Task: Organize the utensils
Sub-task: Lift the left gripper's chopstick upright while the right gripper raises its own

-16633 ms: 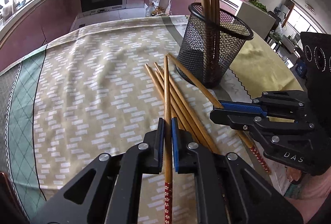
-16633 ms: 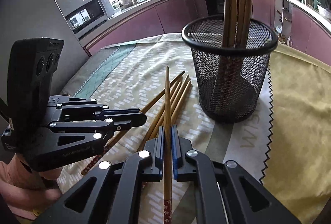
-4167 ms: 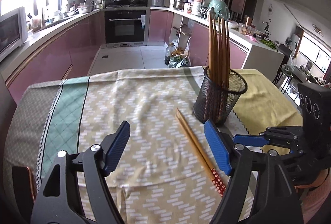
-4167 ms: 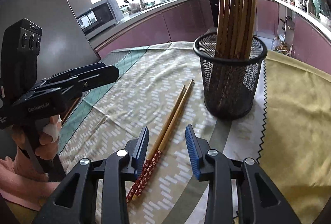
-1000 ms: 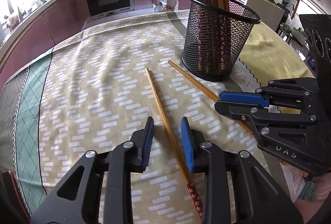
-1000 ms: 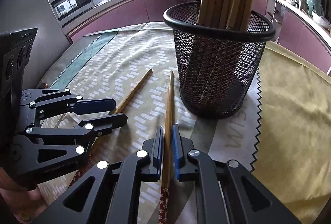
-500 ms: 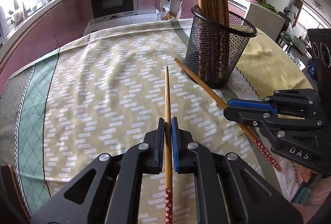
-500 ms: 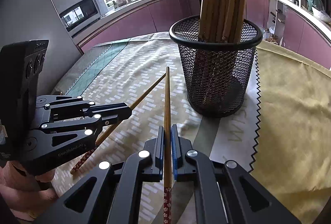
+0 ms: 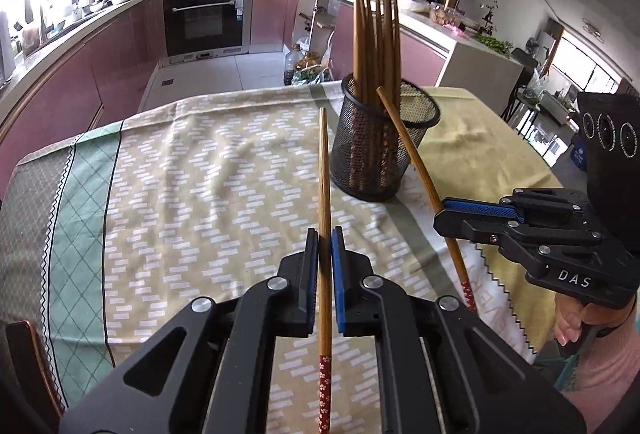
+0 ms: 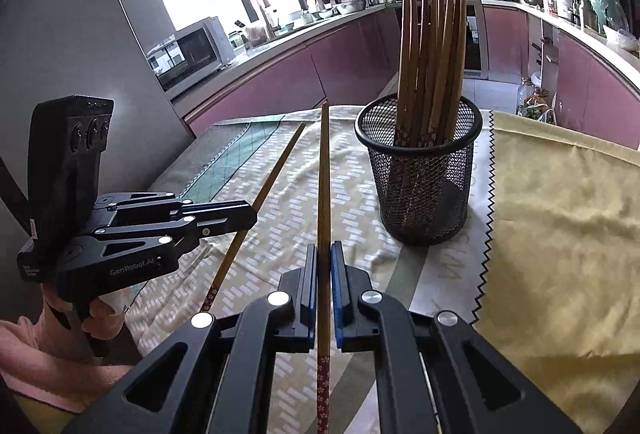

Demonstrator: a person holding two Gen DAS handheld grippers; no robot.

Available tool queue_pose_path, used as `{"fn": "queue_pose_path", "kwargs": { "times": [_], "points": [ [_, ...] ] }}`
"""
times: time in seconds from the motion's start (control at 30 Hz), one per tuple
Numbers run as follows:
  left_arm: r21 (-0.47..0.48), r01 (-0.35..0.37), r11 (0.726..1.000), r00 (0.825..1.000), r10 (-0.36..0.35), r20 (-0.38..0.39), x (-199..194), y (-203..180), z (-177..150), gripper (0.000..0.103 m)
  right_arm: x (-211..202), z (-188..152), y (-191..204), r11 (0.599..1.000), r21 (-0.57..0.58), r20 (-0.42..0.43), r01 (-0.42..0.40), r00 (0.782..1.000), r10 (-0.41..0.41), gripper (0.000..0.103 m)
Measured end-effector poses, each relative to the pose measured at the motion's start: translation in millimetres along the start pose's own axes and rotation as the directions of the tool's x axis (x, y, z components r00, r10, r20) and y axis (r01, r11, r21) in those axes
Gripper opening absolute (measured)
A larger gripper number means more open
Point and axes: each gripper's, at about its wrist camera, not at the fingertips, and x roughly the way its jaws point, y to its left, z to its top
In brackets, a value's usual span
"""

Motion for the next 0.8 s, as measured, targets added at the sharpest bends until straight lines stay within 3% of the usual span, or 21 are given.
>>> {"fn": "queue_pose_path", "kwargs": {
  "times": [0.8],
  "points": [
    [0.016,0.096,0.995,0.985,-0.097,0.142,-57,-15,29,0.007,-44,21,1,1.000,-0.012,0.162,0.000,0.987,0.002,0.006]
  ]
}}
